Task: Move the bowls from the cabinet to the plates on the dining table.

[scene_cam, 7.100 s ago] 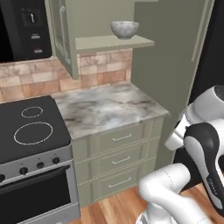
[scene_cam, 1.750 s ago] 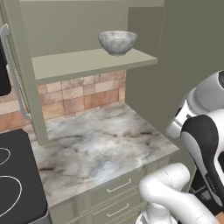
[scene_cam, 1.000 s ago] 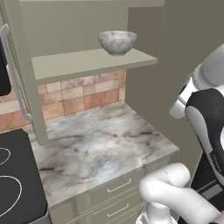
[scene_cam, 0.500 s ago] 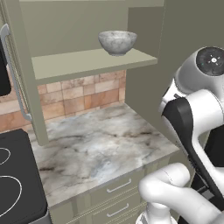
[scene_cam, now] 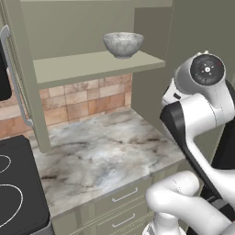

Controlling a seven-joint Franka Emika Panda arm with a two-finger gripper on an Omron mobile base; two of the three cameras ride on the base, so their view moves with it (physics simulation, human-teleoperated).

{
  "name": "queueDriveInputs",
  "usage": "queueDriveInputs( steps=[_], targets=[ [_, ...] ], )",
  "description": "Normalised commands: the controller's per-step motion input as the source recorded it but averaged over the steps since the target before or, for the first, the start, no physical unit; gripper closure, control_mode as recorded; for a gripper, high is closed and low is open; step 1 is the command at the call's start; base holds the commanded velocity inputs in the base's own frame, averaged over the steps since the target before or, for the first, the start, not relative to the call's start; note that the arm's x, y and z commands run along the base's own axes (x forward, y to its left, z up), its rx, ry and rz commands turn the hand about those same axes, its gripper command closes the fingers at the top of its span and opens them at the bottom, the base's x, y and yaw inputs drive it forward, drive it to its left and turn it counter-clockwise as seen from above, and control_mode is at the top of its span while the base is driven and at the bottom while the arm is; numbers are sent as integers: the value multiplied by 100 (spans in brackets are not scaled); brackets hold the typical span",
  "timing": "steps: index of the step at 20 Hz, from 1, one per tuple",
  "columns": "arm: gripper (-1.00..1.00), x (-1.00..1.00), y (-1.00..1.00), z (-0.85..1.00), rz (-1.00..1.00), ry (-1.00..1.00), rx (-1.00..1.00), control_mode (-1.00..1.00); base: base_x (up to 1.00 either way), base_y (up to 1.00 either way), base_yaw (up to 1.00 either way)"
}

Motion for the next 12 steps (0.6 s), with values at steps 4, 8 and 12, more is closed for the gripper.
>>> queueDriveInputs(
  steps=[4, 8, 12],
  targets=[
    [-100, 41, -3, 29, 5, 0, -1, -100, 0, 0, 0],
    [-100, 30, 0, 27, 3, 0, 0, -100, 0, 0, 0],
    [-100, 30, 0, 15, 2, 0, -4, -100, 0, 0, 0]
  ],
)
